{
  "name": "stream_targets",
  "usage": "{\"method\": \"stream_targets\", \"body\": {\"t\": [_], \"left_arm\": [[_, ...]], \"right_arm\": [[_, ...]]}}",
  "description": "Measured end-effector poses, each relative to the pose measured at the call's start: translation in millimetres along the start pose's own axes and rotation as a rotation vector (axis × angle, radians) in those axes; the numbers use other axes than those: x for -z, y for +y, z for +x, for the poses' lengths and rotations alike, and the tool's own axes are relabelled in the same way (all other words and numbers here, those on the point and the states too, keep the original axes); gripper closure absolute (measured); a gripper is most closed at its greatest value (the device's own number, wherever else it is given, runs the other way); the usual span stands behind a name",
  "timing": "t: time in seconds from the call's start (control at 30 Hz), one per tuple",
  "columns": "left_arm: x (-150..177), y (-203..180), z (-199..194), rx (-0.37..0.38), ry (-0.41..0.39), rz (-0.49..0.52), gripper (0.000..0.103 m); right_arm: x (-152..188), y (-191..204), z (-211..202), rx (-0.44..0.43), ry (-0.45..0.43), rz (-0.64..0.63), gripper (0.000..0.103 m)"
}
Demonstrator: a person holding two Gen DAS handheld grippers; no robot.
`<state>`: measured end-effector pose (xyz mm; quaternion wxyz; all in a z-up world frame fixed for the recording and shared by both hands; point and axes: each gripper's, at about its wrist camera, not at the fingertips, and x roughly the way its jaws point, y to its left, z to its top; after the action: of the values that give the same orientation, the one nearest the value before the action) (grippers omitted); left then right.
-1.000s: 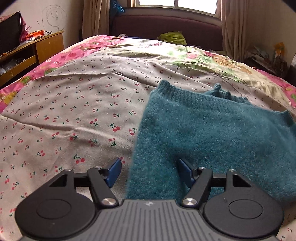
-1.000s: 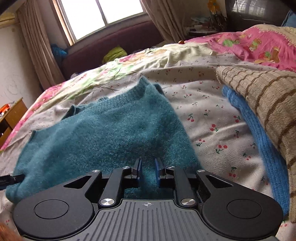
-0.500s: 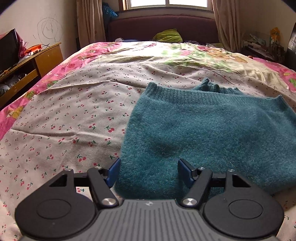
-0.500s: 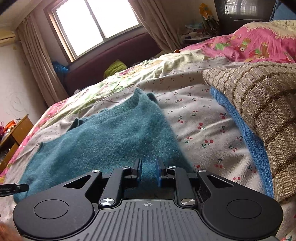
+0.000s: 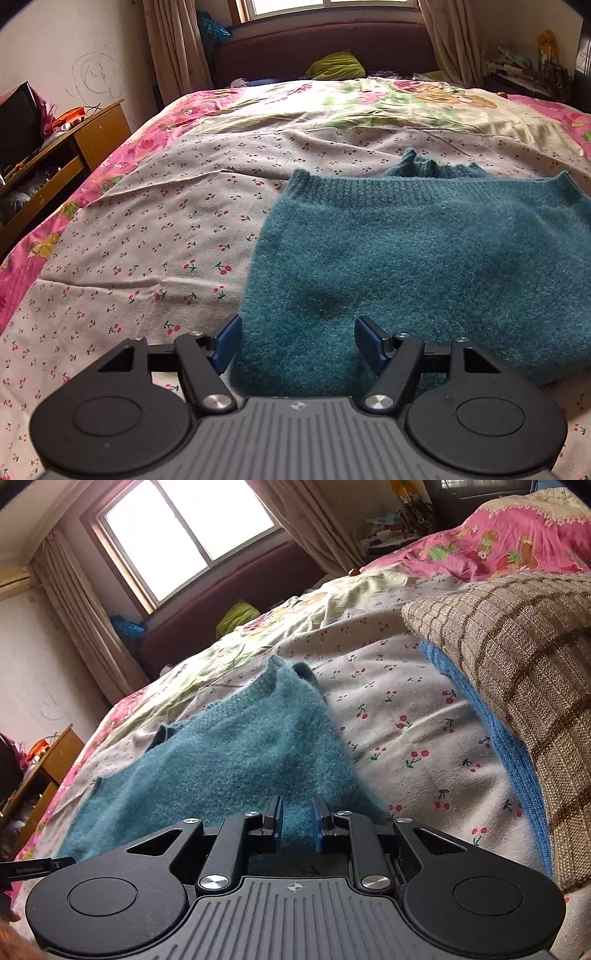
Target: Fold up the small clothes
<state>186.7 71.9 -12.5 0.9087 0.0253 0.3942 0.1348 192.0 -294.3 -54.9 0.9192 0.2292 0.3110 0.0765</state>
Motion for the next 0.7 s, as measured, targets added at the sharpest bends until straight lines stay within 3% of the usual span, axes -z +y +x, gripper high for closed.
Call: {"method": "stream_targets", "body": {"t": [0.4,0.6,0.7], "left_arm": [[-14,-33,-15,0.071,-0.048,0.042,0.025],[-13,-55,-6,0.113,-0.04,0.085,0.025],[-17,-65,2,0.122,-0.034,0.106,0.025]], "right_arm": [[-8,-9,-14,0.003,-0.049,0.055,0.084],[-22,-12,-13,0.011,-0.087,0.041,0.072],[-39,-15,7,0.03,-0.052,0.021,0.064]]}}
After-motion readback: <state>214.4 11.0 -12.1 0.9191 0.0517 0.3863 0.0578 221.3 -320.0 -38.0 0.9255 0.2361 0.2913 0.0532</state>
